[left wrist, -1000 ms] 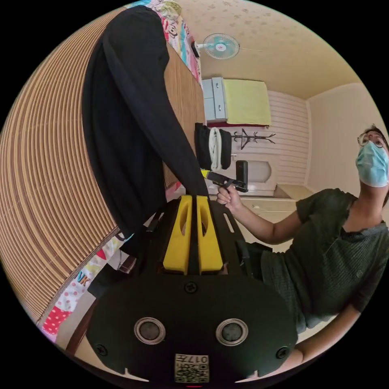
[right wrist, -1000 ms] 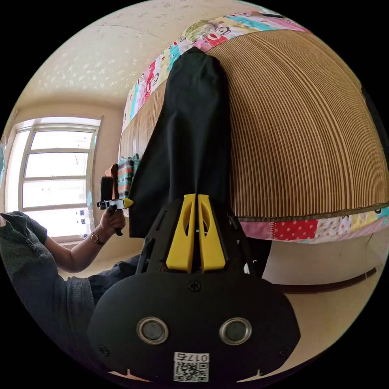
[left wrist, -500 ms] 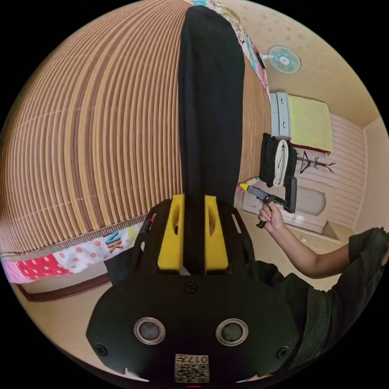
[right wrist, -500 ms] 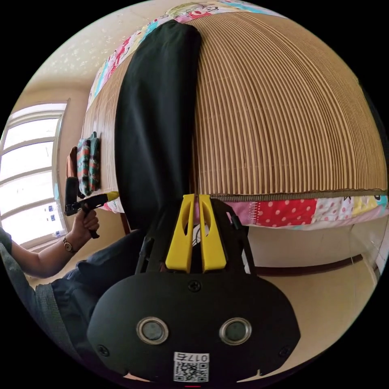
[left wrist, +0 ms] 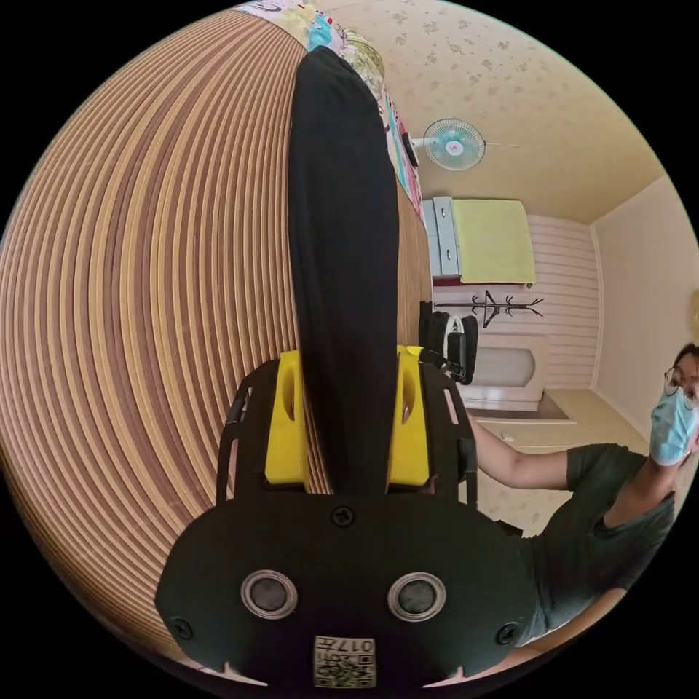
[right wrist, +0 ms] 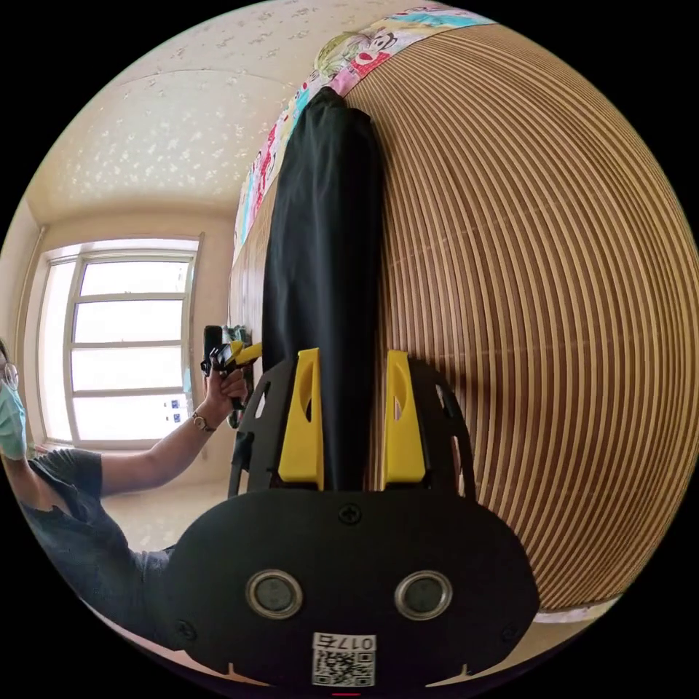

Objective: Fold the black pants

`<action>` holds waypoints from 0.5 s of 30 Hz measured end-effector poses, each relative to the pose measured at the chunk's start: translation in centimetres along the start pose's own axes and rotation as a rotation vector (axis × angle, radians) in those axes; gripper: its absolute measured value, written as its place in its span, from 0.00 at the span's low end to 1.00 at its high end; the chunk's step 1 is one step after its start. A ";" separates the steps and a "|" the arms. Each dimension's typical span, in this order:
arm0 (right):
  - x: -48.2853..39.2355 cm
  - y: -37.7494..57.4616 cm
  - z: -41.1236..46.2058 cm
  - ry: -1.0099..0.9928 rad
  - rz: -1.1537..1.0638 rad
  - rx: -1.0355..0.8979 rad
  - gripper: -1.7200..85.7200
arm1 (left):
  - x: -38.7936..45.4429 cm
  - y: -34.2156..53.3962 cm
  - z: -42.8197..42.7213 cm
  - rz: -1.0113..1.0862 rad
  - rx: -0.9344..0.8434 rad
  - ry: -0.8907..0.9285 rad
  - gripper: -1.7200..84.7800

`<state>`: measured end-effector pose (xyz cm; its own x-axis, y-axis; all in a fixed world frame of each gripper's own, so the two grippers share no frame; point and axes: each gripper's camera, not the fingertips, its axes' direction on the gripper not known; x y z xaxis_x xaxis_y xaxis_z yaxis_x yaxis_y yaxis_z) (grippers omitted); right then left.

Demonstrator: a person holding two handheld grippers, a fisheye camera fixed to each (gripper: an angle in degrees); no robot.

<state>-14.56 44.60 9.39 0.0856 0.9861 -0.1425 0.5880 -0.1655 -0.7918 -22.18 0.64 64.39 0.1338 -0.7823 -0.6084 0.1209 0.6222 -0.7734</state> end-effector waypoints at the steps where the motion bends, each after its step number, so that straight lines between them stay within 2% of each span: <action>1: 0.7 -1.2 0.4 -0.055 0.019 0.003 0.16 | -0.1 -0.3 0.4 -0.013 -0.003 0.005 0.21; 5: 3.4 -3.9 1.4 -0.201 0.108 -0.011 0.13 | -0.6 -1.1 2.9 -0.059 -0.059 -0.011 0.13; 7: 4.9 -4.1 1.4 -0.228 0.149 -0.045 0.08 | -0.9 -0.4 3.2 -0.087 -0.070 -0.036 0.08; 10: 4.9 -2.9 -0.3 -0.311 0.097 -0.034 0.06 | -0.6 2.0 2.5 -0.061 -0.037 0.118 0.05; 15: 0.6 1.2 -6.0 -0.494 -0.077 0.056 0.04 | 6.8 8.1 -1.2 0.161 0.077 0.328 0.03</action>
<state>-8.99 45.06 11.94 -0.3551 0.8723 -0.3362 0.5328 -0.1067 -0.8395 -21.51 0.34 53.75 -0.1632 -0.6344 -0.7556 0.1994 0.7288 -0.6550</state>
